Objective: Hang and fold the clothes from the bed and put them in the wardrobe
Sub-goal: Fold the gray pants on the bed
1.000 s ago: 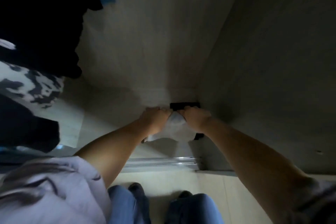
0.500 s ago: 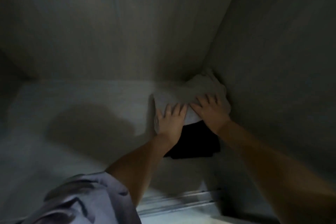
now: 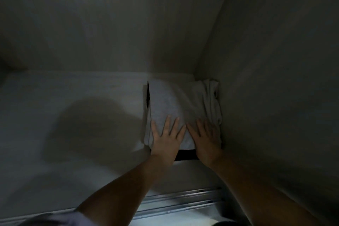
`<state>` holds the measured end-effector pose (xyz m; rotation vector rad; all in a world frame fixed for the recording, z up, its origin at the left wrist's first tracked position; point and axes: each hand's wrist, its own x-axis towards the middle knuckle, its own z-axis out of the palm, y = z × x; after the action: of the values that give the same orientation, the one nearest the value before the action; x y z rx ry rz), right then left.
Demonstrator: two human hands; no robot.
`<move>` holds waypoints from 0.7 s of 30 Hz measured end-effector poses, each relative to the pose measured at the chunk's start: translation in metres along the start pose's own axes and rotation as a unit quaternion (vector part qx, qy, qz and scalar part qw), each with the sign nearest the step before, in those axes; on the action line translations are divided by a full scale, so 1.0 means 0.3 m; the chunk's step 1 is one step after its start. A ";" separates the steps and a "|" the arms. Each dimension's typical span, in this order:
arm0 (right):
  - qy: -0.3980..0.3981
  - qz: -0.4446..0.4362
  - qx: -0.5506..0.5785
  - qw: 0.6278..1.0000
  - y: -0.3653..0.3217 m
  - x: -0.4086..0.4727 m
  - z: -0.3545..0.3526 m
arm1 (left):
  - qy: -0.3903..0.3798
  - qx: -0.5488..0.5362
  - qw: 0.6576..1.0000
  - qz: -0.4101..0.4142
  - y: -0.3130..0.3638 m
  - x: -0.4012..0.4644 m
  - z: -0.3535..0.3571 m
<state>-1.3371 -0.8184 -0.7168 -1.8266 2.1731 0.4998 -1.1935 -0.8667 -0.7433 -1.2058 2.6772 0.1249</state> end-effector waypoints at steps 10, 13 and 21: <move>-0.052 -0.020 0.038 0.998 -0.016 -0.148 -0.490 | -0.116 -0.094 0.988 -0.037 -0.106 -0.106 -0.542; -0.001 -0.023 0.072 0.997 -0.005 -0.217 -0.798 | -0.038 -0.075 0.996 -0.033 -0.157 -0.143 -0.851; 0.099 0.018 0.078 0.992 -0.008 -0.498 -1.497 | 0.059 -0.066 0.995 -0.040 -0.217 -0.327 -1.647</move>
<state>-1.2981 -0.8735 -0.2483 -1.8245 2.3020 0.1556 -1.1550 -0.9167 -0.2392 -1.3989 2.7538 0.2280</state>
